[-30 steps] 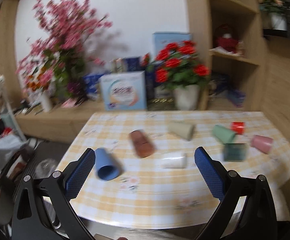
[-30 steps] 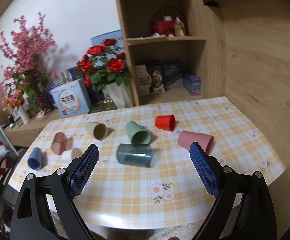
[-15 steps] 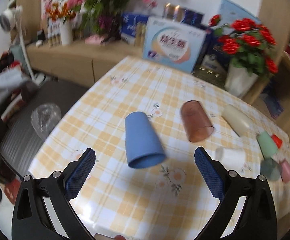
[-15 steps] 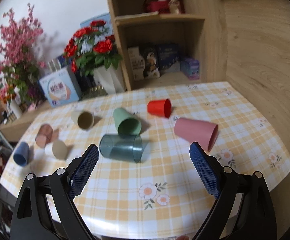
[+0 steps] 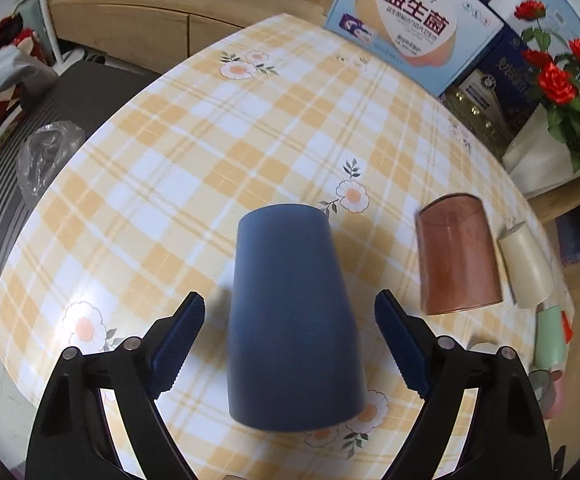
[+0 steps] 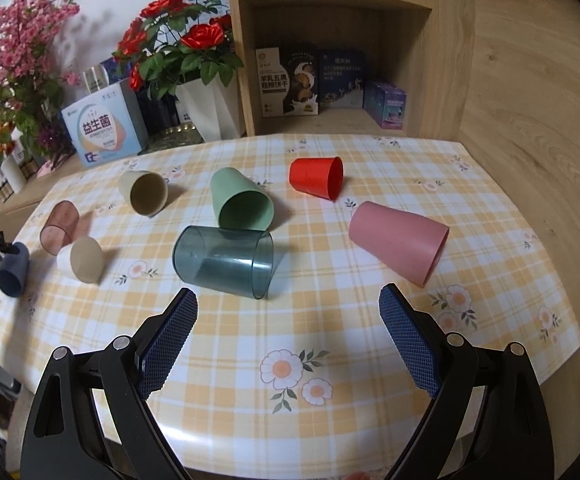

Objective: Flip cup upside down
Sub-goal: 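Close the left gripper around the blue cup's body, then lift the blue cup with the left gripper and carry it toward the right tool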

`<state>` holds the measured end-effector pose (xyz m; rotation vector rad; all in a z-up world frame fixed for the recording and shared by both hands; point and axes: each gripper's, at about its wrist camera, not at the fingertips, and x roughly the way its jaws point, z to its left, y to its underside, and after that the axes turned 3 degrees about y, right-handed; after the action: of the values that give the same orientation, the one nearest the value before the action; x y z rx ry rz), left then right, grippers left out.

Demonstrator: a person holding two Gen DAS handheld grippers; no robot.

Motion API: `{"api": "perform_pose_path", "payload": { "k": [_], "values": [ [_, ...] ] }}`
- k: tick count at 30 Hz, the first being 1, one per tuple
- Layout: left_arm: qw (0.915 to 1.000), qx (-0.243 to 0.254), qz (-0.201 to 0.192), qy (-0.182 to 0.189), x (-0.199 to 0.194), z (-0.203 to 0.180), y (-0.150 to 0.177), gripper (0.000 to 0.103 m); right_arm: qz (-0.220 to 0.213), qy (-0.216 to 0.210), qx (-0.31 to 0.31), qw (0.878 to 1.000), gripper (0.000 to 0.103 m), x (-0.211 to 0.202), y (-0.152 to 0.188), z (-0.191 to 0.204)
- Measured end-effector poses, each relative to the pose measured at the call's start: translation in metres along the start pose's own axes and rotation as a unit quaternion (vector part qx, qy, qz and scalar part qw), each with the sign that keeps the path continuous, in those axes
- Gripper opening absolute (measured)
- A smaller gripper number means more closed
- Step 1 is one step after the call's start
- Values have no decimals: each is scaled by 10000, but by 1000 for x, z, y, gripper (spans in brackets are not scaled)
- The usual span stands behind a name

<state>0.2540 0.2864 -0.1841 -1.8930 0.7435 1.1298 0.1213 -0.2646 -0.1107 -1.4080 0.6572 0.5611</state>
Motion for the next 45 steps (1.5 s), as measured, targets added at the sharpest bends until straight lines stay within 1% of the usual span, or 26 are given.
{"api": "perform_pose_path", "payload": {
  "k": [3, 7, 9, 10, 14, 18, 21, 25, 28, 30, 33, 34, 39, 41, 45],
  "values": [
    [9999, 3, 114, -14, 9, -1, 0, 71, 121, -106, -29, 9999, 89, 7, 0, 4],
    [9997, -4, 221, -77, 20, -1, 0, 70, 188, -227, -136, 9995, 89, 10, 1, 12],
    [9996, 2, 267, -21, 23, -1, 2, 66, 193, -231, -167, 9994, 89, 10, 1, 13],
    [9997, 27, 224, 0, 22, -2, 4, 66, 186, -223, -170, 9994, 89, 9, 1, 13],
    [9995, 201, -152, 207, 4, -7, 16, 66, 160, -201, -61, 9997, 89, 8, 1, 7],
    [9990, 140, -215, 356, -16, -8, 29, 65, 162, -233, 10, 9996, 89, 8, 1, 2],
    [9983, 187, -291, 463, -36, -13, 38, 65, 167, -304, 59, 9994, 89, 8, 1, 1],
    [9966, 333, -368, 660, -63, -26, 54, 65, 176, -375, 134, 9991, 89, 7, 3, -2],
    [9943, 573, -459, 769, -84, -47, 68, 65, 122, -367, 149, 9991, 89, 5, 3, -5],
    [9905, 783, -570, 981, -100, -68, 80, 65, 33, -366, 158, 9992, 89, 1, 1, -10],
    [9830, 1068, -552, 1389, -113, -108, 102, 65, -33, -300, 236, 9993, 89, 0, -3, -22],
    [9816, 1120, -525, 1457, -113, -117, 107, 65, -52, -262, 269, 9993, 89, 0, -4, -27],
    [9675, 1484, -81, 2045, -102, -192, 149, 65, -247, -73, 534, 9982, 89, -10, -11, -64],
    [9583, 1713, 127, 2284, -95, -228, 168, 65, -324, 28, 664, 9973, 89, -14, -11, -83],
    [9412, 2124, 504, 2580, -76, -294, 202, 65, -363, 192, 928, 9948, 89, -16, -7, -120]
  ]
}}
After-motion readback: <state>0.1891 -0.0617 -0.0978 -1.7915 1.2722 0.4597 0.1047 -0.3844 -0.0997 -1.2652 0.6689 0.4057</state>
